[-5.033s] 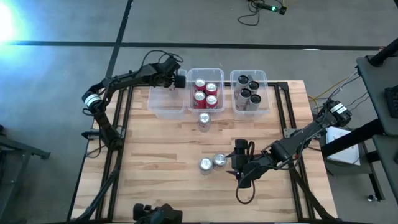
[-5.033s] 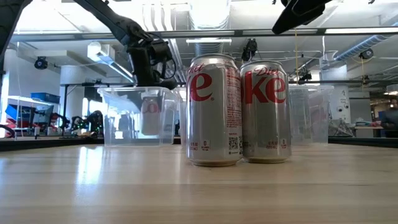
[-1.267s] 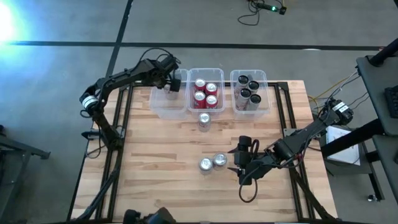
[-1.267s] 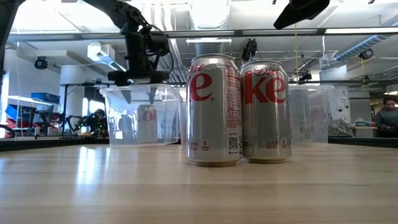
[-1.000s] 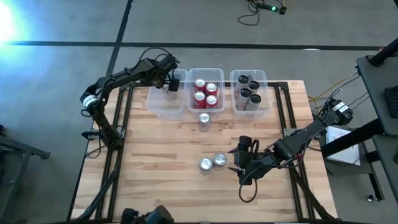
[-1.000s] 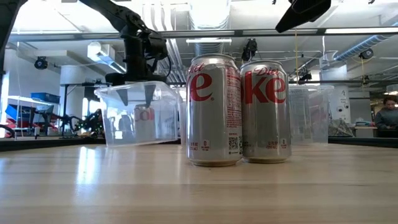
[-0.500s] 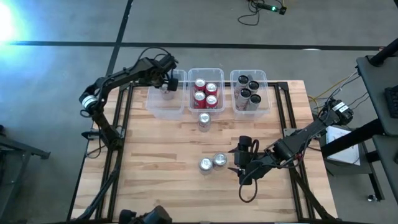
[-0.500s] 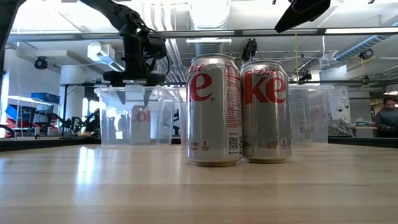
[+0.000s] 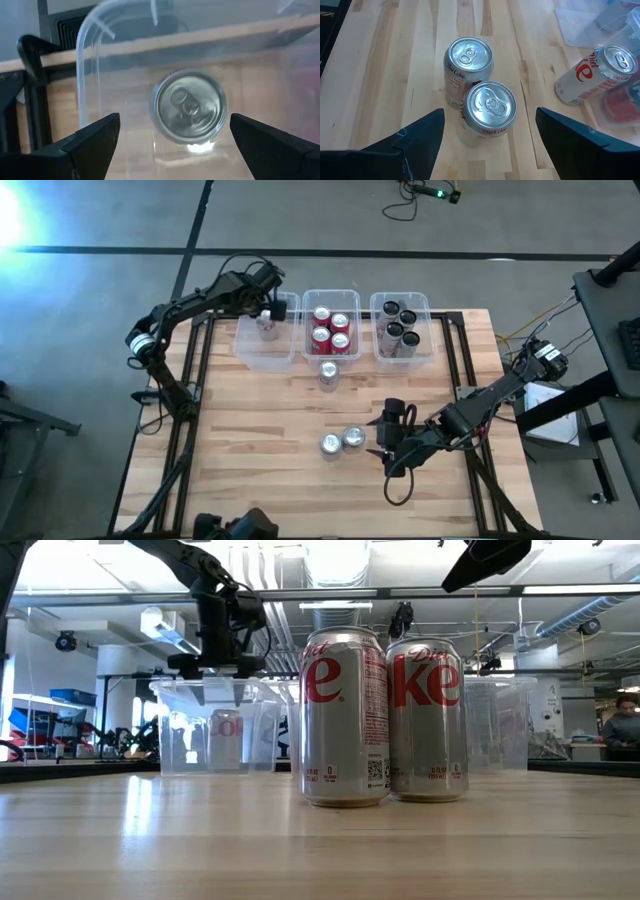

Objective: Sort soda cans
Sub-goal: Adjust the left transparent bin on the table

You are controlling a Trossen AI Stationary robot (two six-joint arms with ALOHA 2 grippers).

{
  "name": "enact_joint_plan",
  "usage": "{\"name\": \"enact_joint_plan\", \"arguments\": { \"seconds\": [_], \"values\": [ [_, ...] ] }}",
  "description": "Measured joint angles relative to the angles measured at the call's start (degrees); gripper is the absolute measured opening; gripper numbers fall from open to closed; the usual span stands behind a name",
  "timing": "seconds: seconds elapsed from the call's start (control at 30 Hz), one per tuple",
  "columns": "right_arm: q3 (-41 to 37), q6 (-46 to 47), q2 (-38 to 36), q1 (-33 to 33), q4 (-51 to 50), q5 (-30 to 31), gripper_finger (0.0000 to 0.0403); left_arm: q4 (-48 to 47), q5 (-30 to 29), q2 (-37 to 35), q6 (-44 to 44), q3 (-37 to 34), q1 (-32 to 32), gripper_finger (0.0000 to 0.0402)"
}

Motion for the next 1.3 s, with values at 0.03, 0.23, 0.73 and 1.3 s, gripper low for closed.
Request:
{"name": "enact_joint_plan", "arguments": {
  "seconds": [0.03,0.23,0.73,1.3],
  "values": [
    [0.00,0.02,0.00,0.00,-0.01,0.02,0.0306,0.63,-0.03,0.00,0.04,-0.01,0.00,0.0362],
    [-0.05,0.93,0.00,0.02,0.02,0.02,0.0297,1.60,-1.88,0.65,0.06,-0.09,0.85,0.0362],
    [-0.94,1.87,0.00,0.02,-0.02,0.02,0.0314,2.07,-3.84,0.61,-3.06,-0.12,2.40,0.0362],
    [-1.44,2.29,0.00,0.02,0.03,0.00,0.0315,10.65,-5.05,1.66,-4.44,-0.12,4.95,0.0362]
  ]
}}
